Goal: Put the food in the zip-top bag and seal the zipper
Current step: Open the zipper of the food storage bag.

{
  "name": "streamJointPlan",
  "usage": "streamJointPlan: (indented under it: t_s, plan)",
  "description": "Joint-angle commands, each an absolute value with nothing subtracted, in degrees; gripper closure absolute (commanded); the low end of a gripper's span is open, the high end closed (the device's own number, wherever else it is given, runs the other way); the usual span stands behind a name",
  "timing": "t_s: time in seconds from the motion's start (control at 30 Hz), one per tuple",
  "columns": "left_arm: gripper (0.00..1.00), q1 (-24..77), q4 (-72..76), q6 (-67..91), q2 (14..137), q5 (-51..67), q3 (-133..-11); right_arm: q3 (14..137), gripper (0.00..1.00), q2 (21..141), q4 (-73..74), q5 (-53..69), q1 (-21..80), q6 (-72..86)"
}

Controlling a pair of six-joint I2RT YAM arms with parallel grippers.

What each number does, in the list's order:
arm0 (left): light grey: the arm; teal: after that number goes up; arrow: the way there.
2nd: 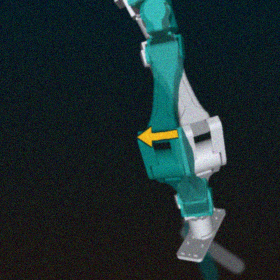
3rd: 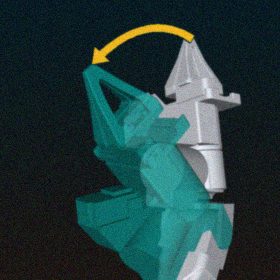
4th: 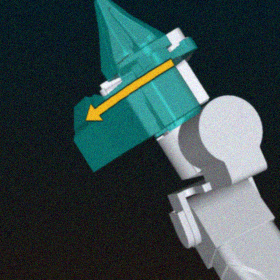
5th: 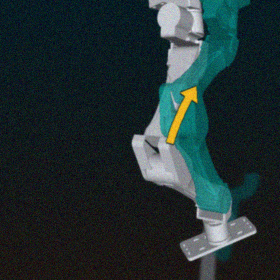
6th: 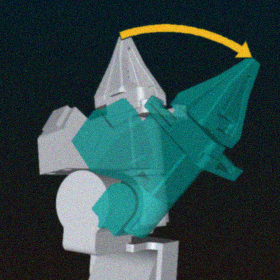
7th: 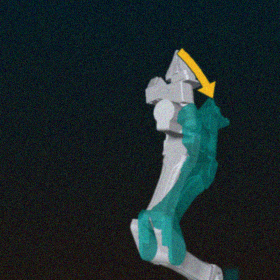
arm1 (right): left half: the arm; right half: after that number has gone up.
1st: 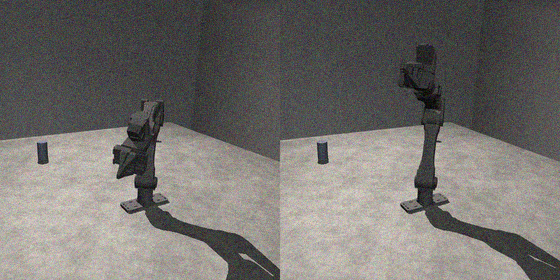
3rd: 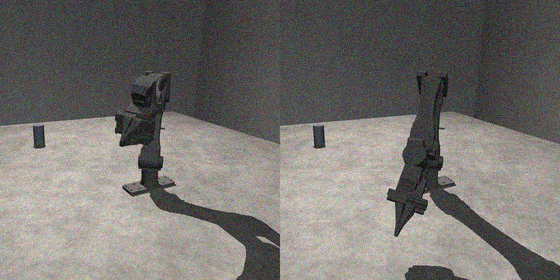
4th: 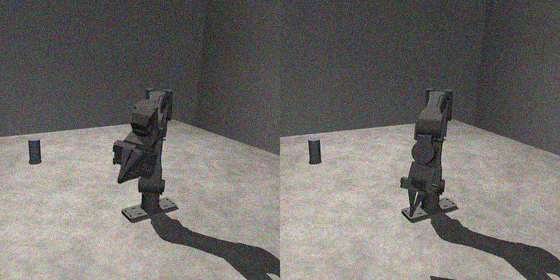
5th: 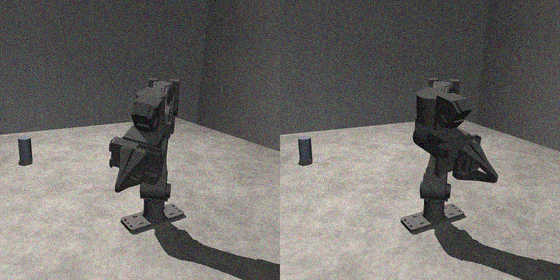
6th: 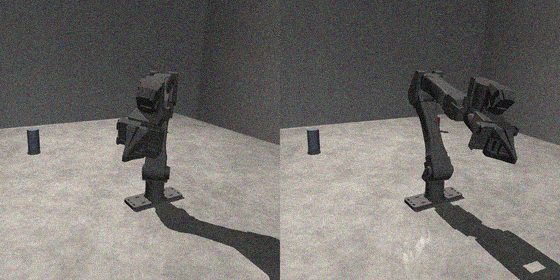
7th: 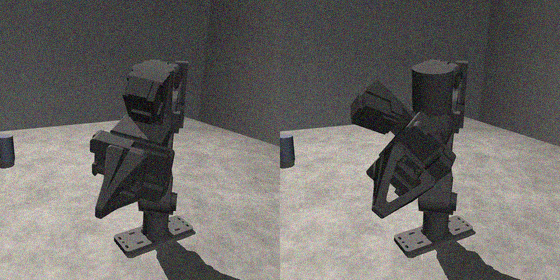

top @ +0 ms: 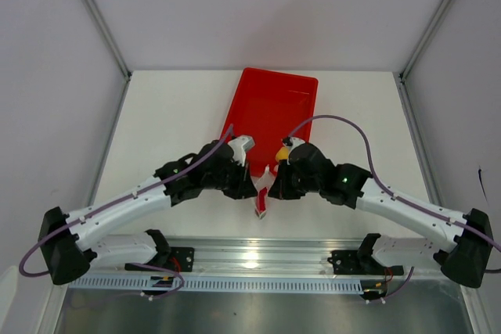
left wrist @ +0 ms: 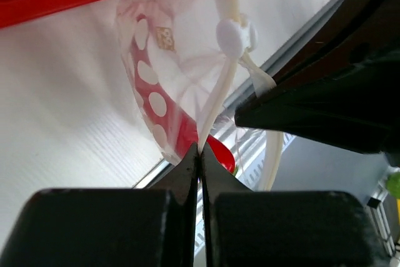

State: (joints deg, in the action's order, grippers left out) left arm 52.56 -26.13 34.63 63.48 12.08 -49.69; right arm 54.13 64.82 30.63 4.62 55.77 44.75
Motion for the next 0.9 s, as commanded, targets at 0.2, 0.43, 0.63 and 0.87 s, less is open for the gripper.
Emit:
streamJointPlan:
  t_s: [0.2, 0.43, 0.63, 0.87]
  plan:
    - [0.99, 52.82, -44.54, 31.82, 55.99, -1.93, -60.37, 56.25, 0.99, 72.67, 32.44, -2.64, 56.69, 42.28]
    - [0.99, 52.82, -45.80, 33.22, 55.20, -2.46, -55.99, 56.16, 0.98, 77.95, 27.78, -0.70, 57.30, 42.19]
    - [0.99, 52.82, -39.91, 35.24, 55.55, 1.56, -48.87, 55.46, 0.94, 80.59, 26.54, -0.70, 57.39, 42.01]
    - [0.99, 52.82, -34.02, 34.98, 58.18, 5.36, -48.25, 57.13, 0.81, 76.21, 29.97, -1.93, 57.83, 41.48]
